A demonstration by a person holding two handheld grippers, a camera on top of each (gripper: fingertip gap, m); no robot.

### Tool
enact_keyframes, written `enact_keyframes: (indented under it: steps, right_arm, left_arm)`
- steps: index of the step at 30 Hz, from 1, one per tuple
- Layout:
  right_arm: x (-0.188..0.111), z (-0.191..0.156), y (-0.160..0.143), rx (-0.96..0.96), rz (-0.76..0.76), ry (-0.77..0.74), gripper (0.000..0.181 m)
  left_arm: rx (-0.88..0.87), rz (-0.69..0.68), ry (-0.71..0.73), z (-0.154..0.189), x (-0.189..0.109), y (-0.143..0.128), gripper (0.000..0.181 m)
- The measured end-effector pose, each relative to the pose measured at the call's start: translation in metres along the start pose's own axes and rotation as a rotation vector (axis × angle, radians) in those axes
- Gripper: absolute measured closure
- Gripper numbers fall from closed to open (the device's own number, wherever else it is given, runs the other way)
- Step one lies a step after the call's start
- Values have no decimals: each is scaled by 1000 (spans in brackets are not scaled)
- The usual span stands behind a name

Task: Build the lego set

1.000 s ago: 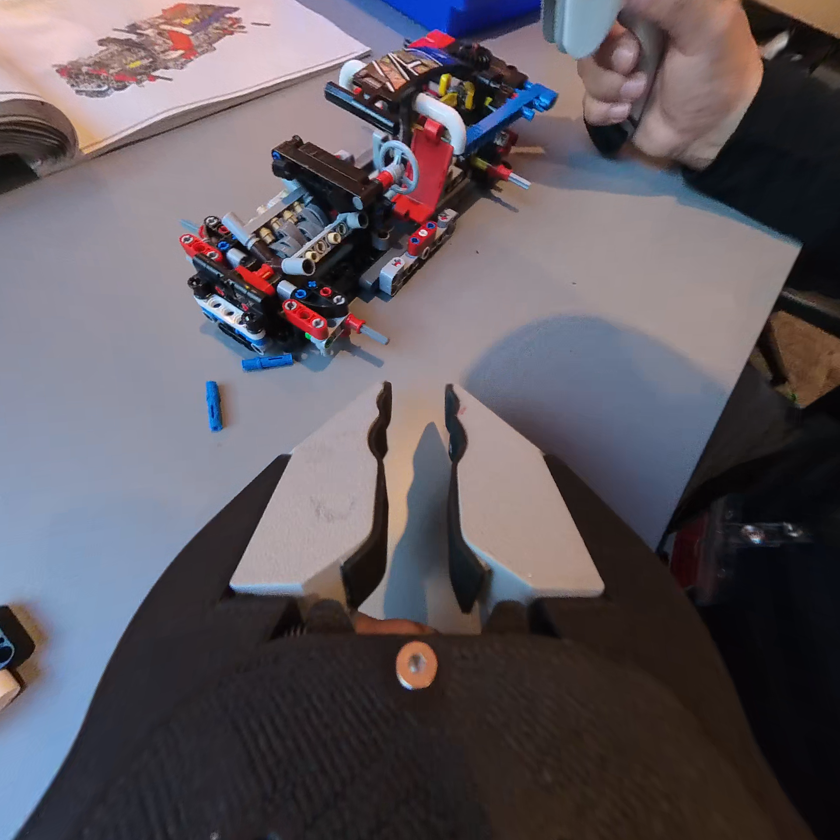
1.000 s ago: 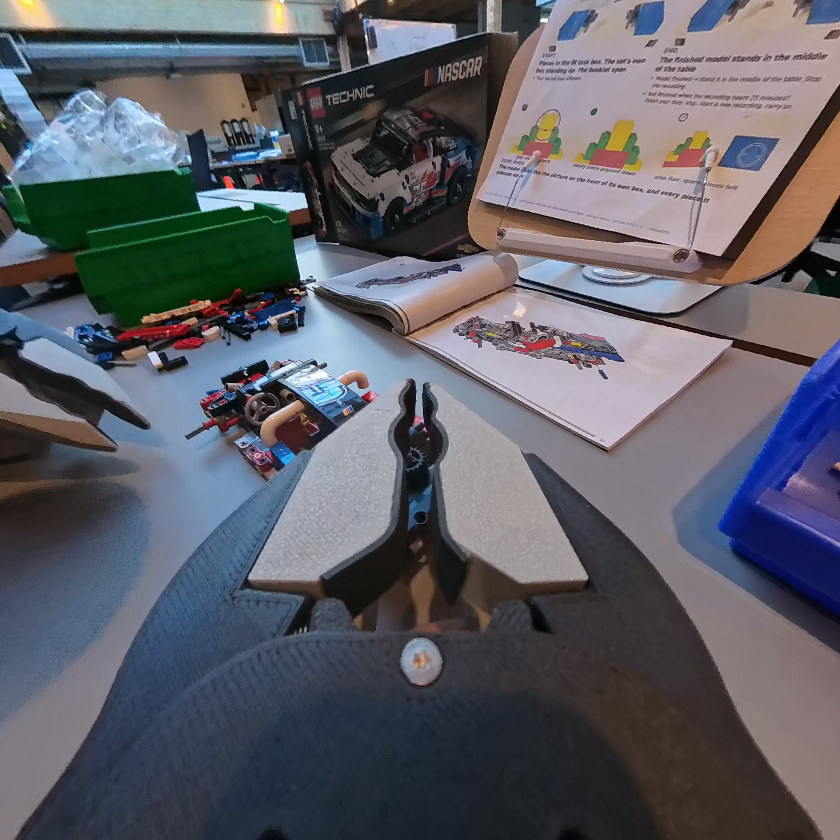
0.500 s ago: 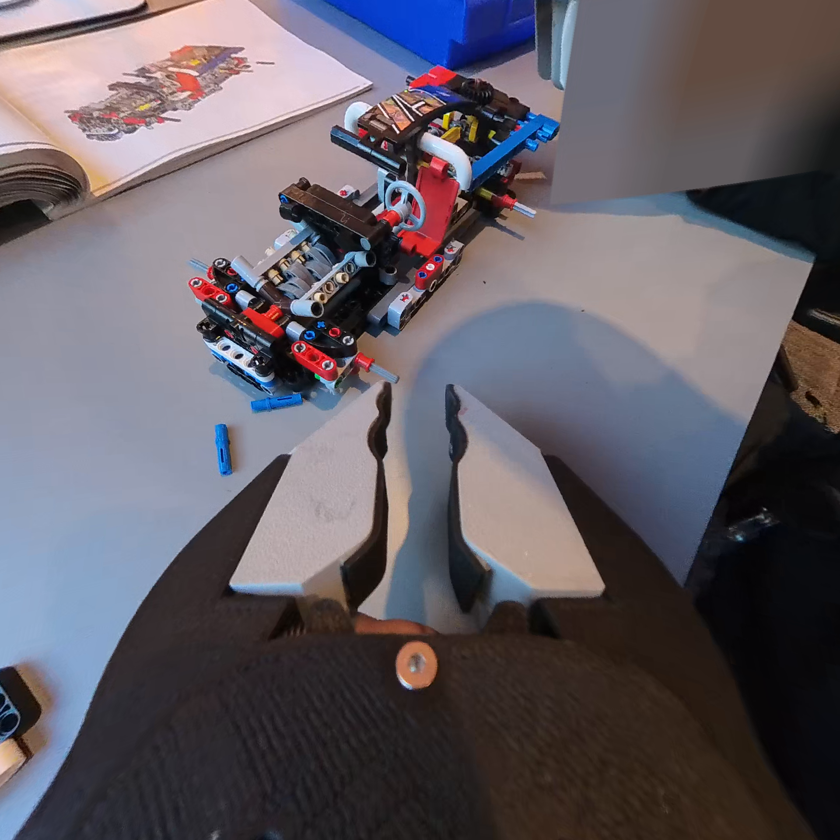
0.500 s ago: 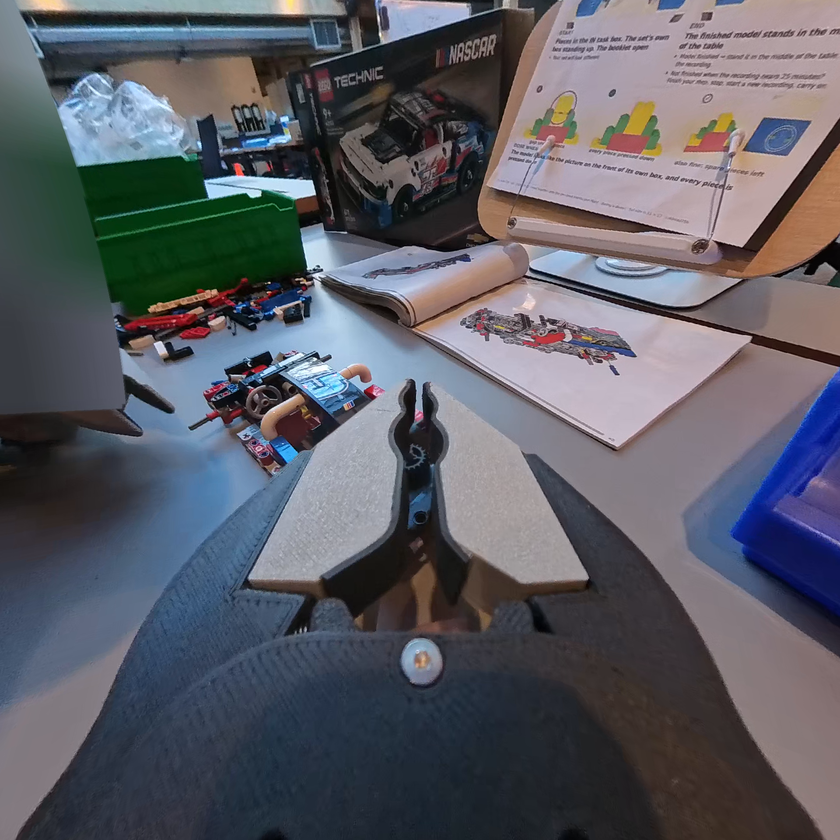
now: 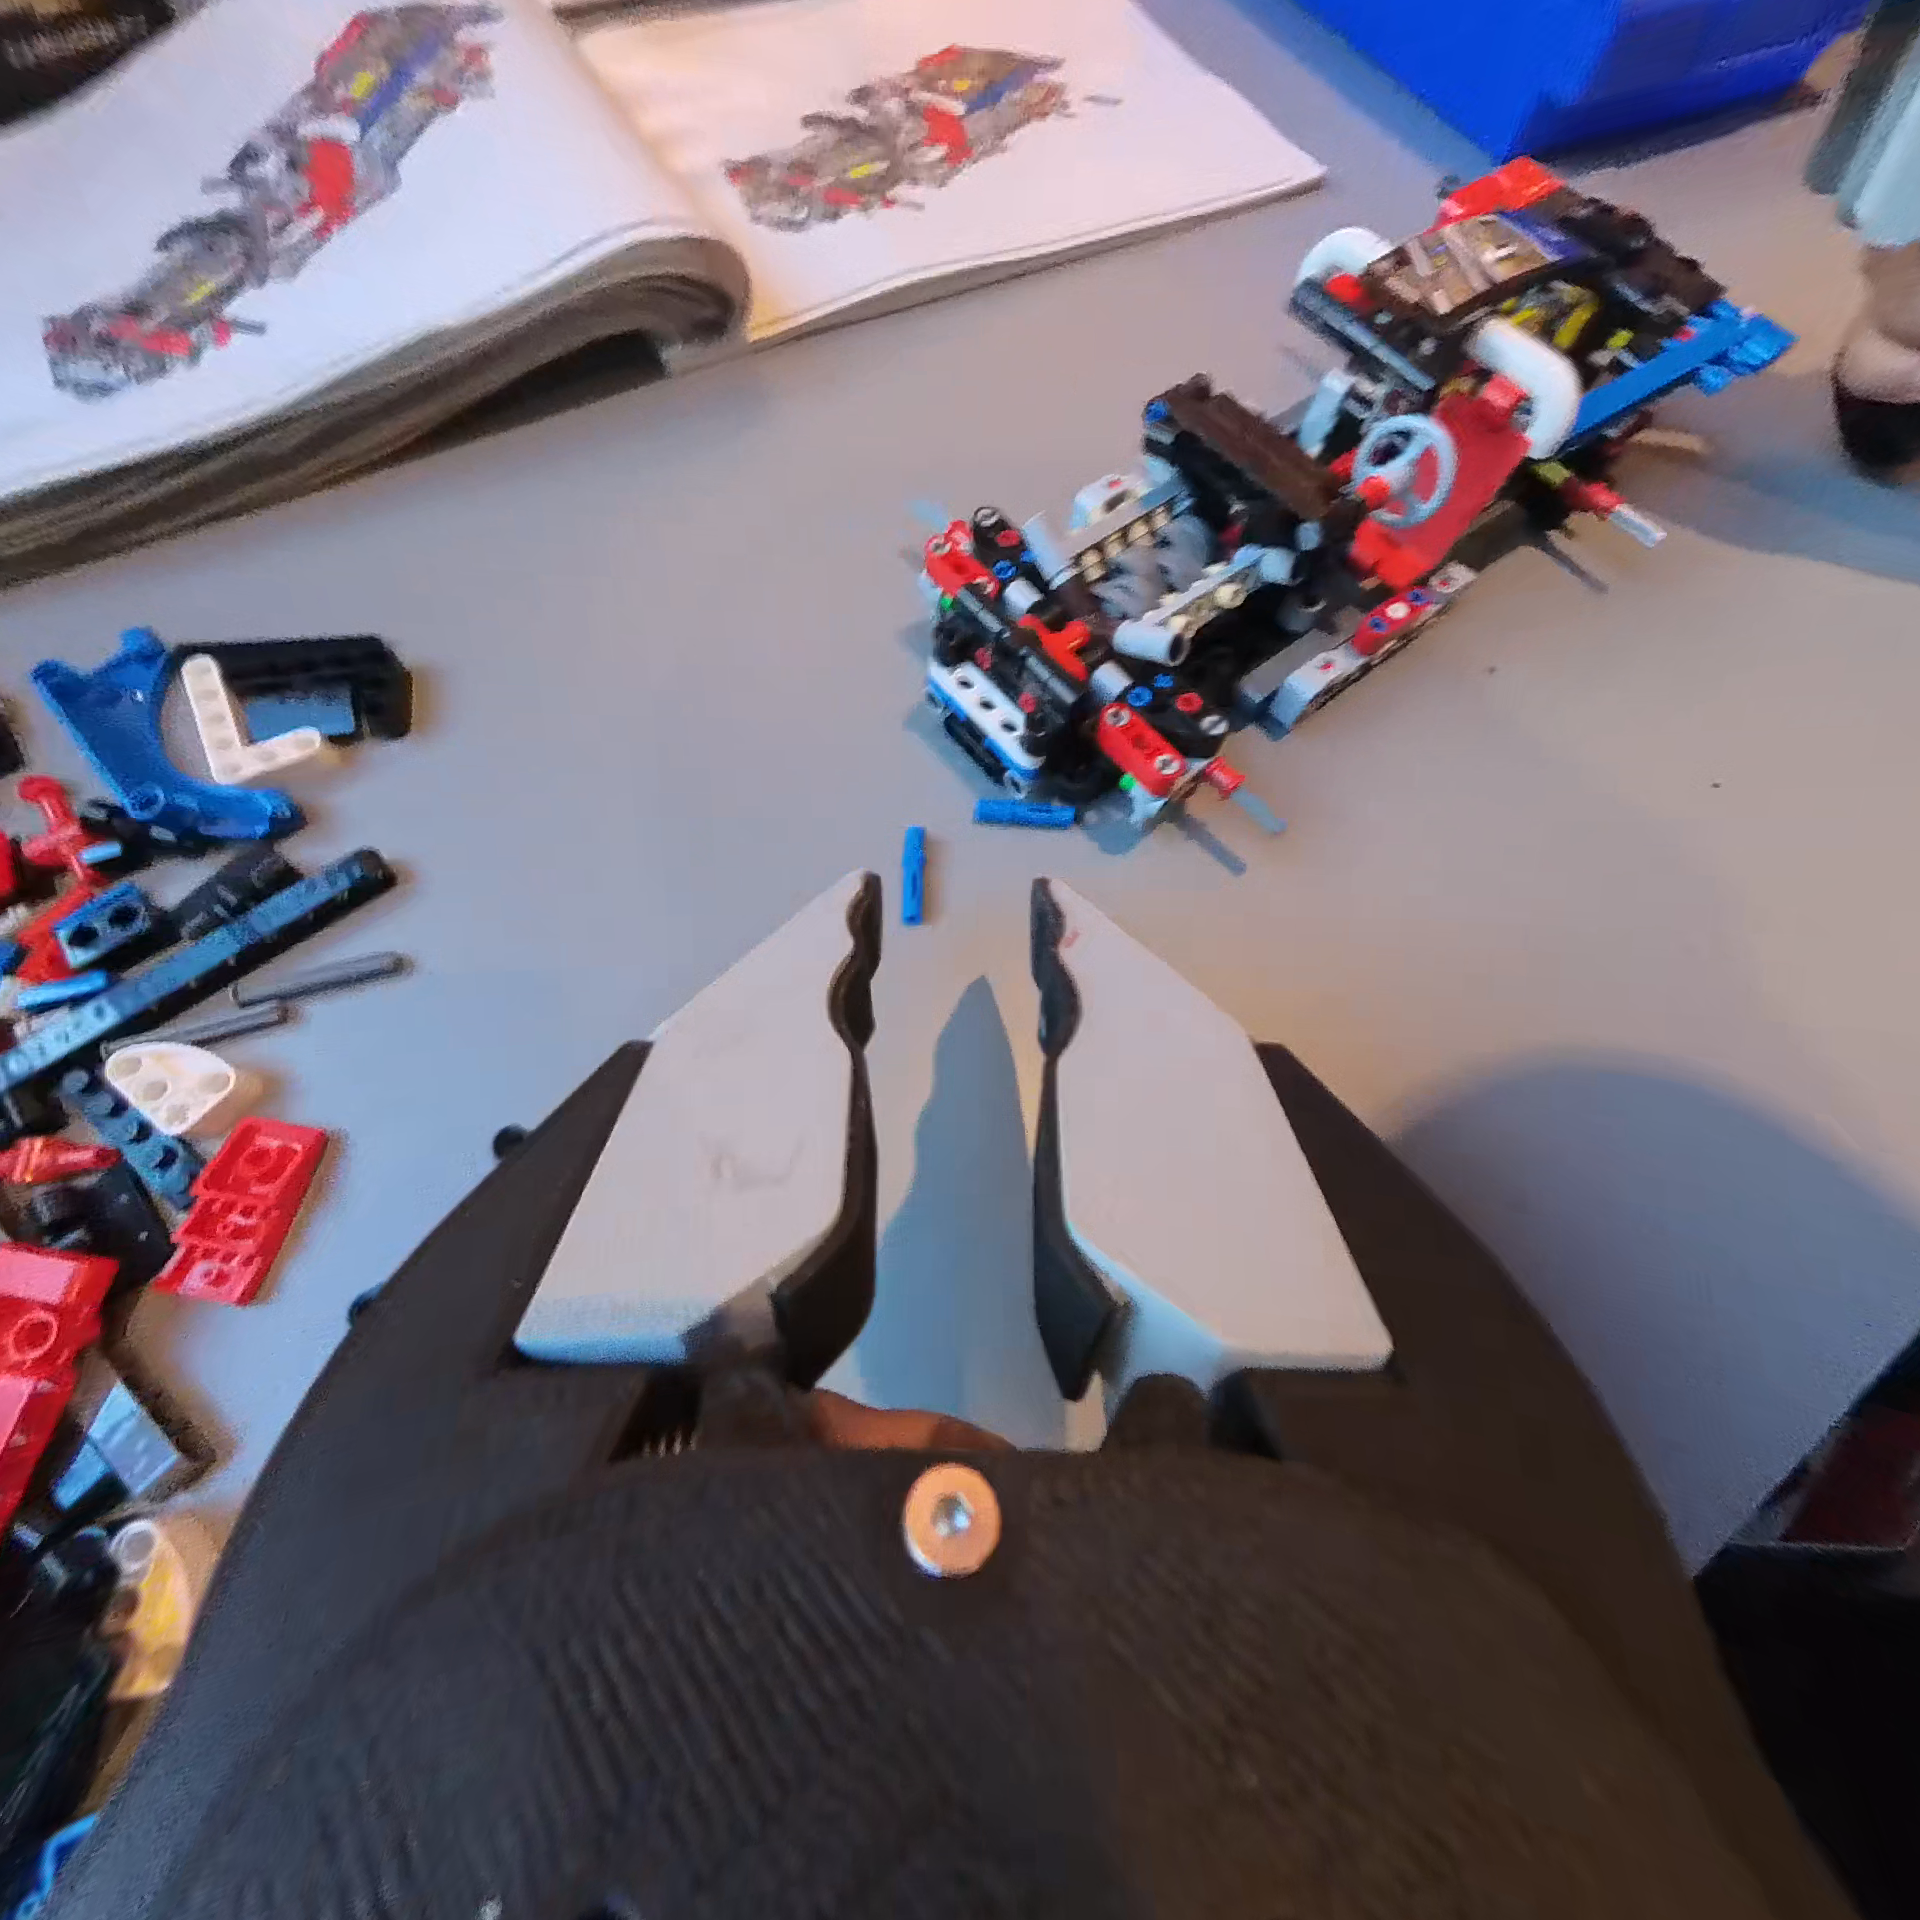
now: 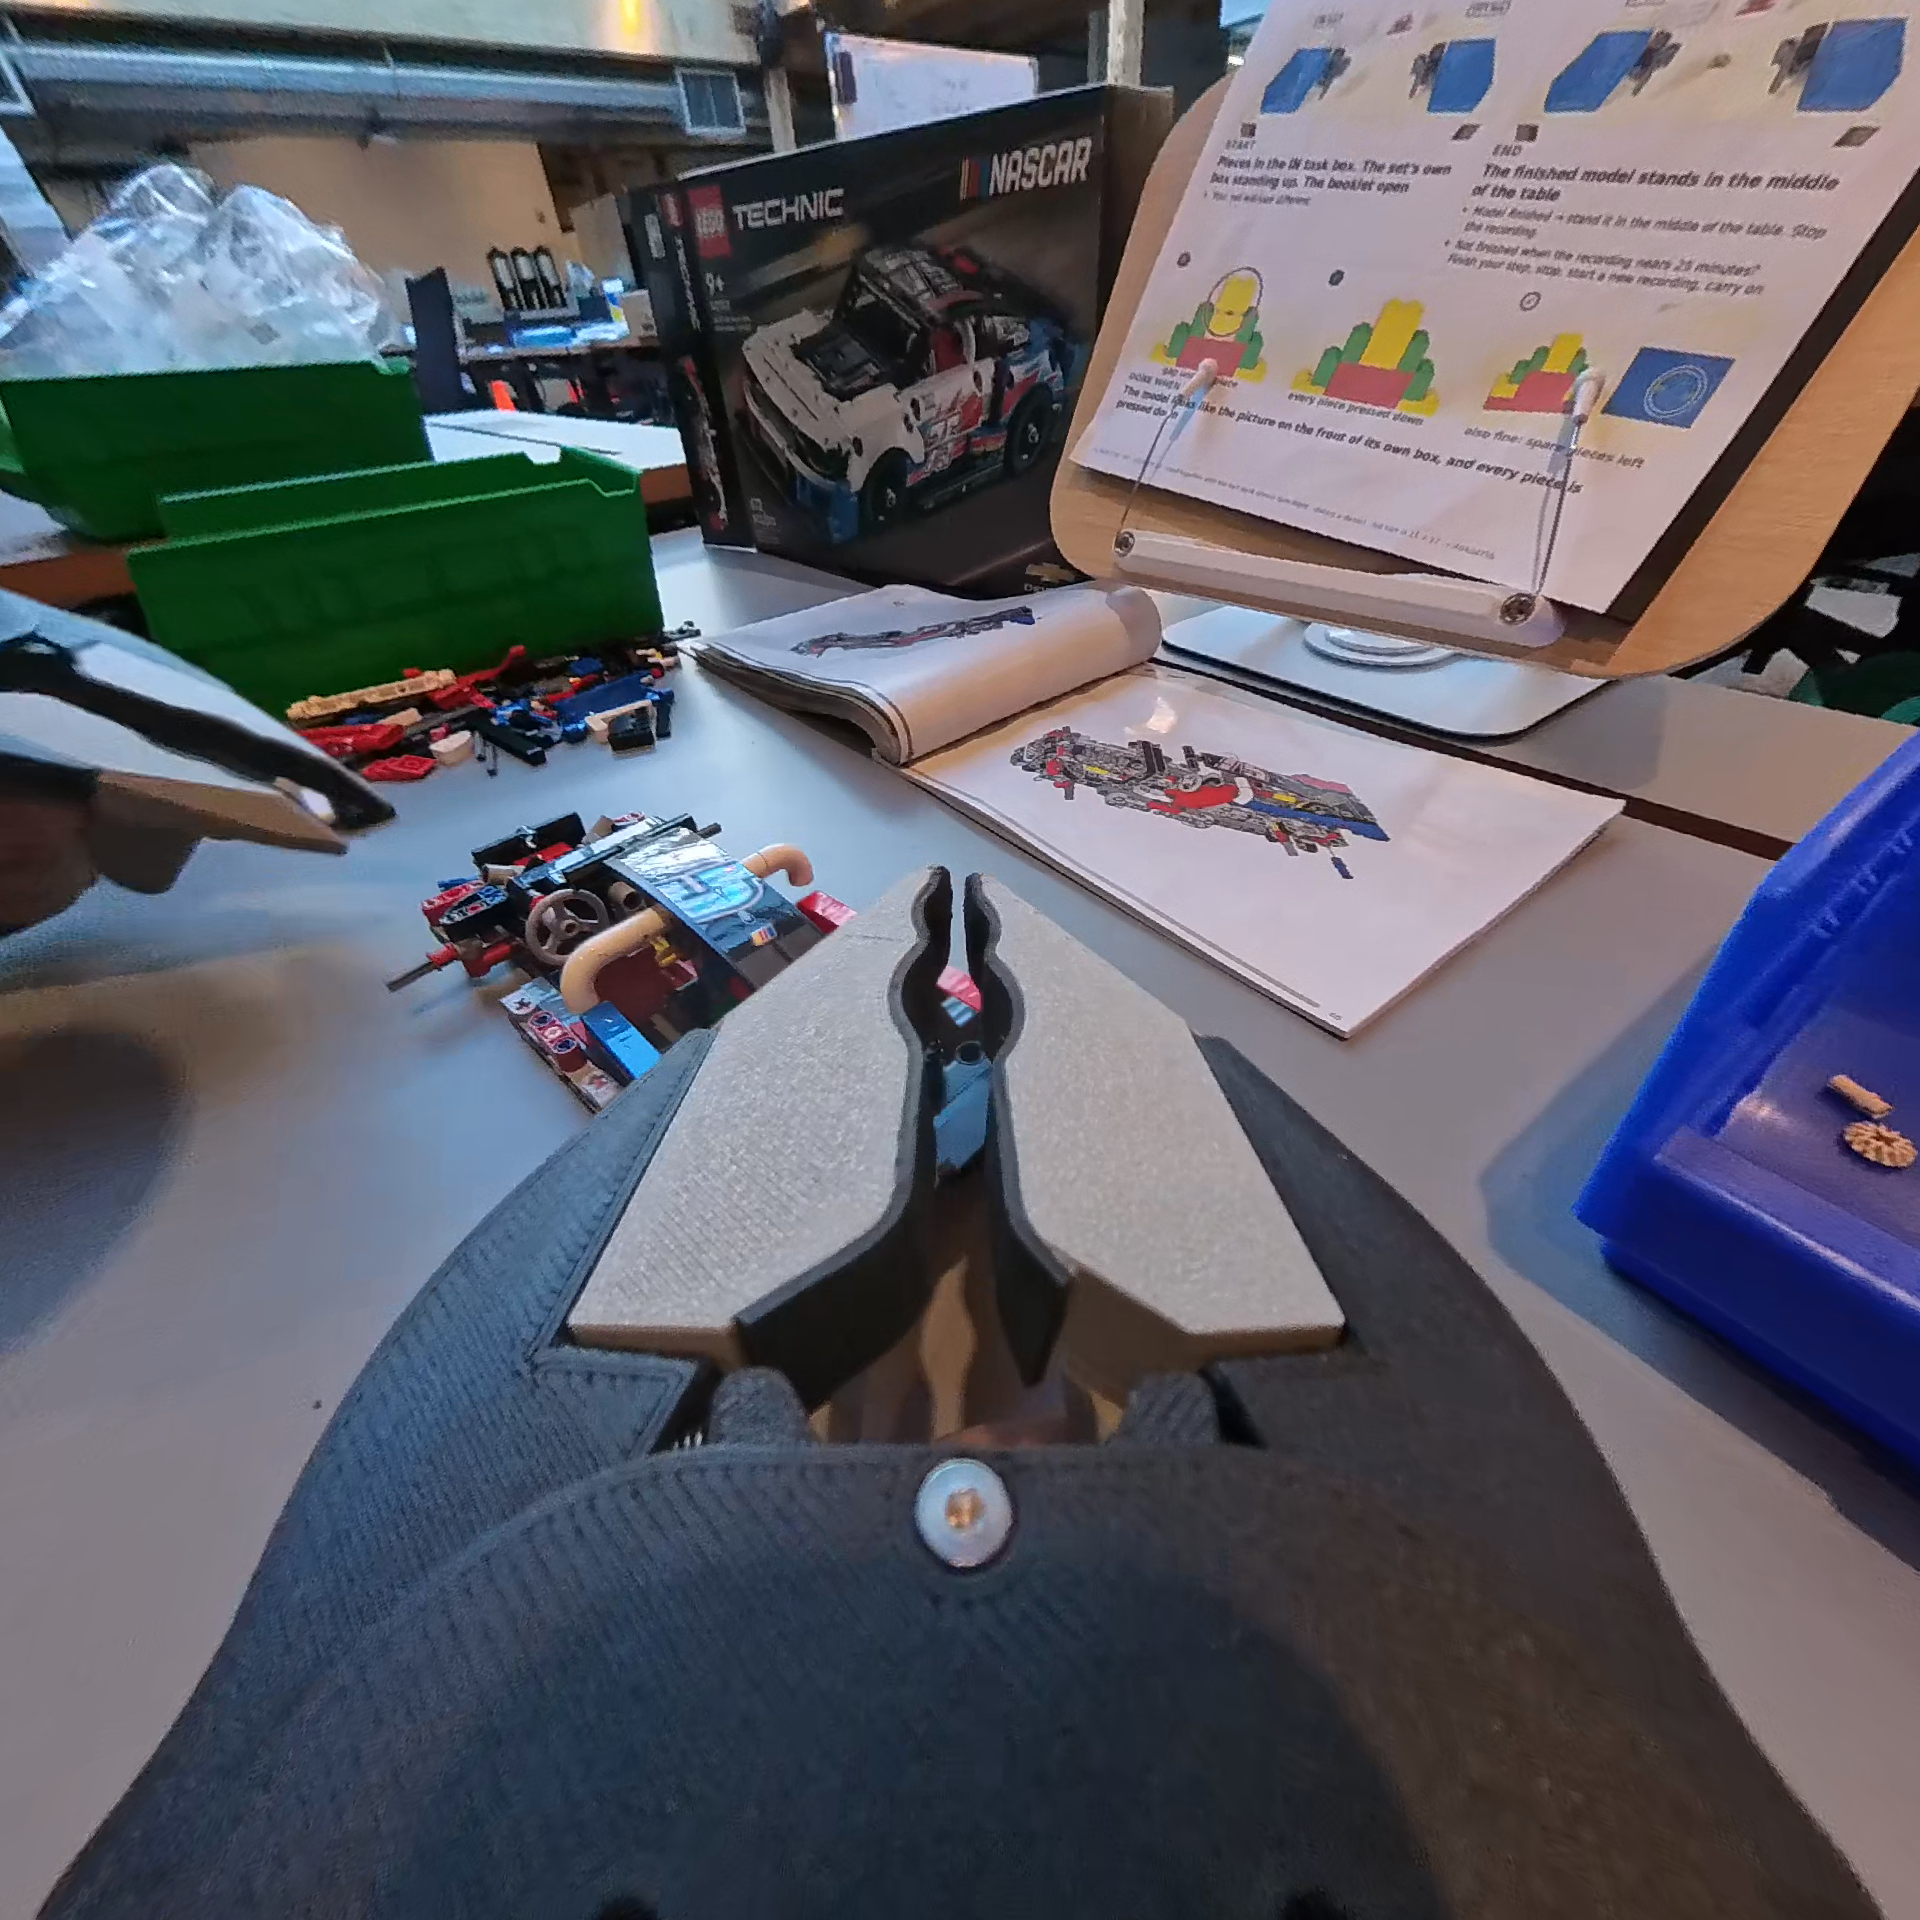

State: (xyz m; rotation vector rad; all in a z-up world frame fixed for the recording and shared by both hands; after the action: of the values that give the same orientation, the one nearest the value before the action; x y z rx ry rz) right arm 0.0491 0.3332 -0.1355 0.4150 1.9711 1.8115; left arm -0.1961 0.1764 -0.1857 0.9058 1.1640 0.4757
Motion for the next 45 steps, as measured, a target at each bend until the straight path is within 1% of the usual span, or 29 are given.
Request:
enact_keyframes:
  steps: [3,6,11,16,19,21,23,24,28,31,34,36,38,40,42,45]
  right_arm:
    - [3,-3,-4,-10,-19,3,181]
    - [5,-5,-7,-11,-28,9,181]
    - [5,-6,-8,-22,-32,6,181]
    - [5,-3,-7,-19,-32,-1,181]
    - [6,-4,-8,-17,-32,6,181]
    - [6,-6,-8,-15,-36,16,181]
    - [6,-6,-7,-20,-35,14,181]
    - [5,-5,-6,-26,-32,8,181]
    - [-2,7,1,-16,-7,-43,181]
    - [-8,16,6,46,19,-65,181]
    - [-13,19,10,59,37,-79,181]
    - [-13,17,11,51,38,-74,181]
    - [-10,12,8,44,19,-60,181]
    - [-8,8,6,32,5,-46,181]
    - [-7,4,5,7,1,-43,181]
    - [-6,1,4,-17,-6,-42,181]
  left_arm:
    - [-16,-103,-6,-5,6,-11,150]
    - [24,-123,23,-9,9,-14,152]
    - [24,-169,18,-13,19,-26,152]
    - [52,-187,25,-17,24,-21,151]
    - [51,-189,1,-16,29,-18,152]
    - [49,-175,-2,-16,32,-17,156]
    - [57,-168,3,-16,34,-16,179]
    - [59,-166,7,-16,34,-16,179]
    - [56,-166,54,-25,27,-19,179]
    - [29,-182,138,-45,14,-25,179]
    - [-9,-191,197,-60,3,-30,179]
    - [-33,-185,207,-62,0,-31,172]
    - [-50,-186,190,-59,-2,-30,156]
    - [-35,-154,153,-48,-4,-17,148]
    - [28,-125,99,-33,-2,-1,139]
    - [152,-178,-16,-11,12,5,137]
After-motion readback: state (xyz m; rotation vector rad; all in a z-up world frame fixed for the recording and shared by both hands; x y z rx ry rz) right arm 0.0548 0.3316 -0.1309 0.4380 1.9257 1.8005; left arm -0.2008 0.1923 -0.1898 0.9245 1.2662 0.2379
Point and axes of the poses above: each gripper's, where its closed fingertips meet, x out along the fingers, y out of its top, z = x × y across the jaws, the point moved 2 cm from there along -x, back along the fingers, and after that the axes turned 6 degrees about -y, right-handed, at the moved point
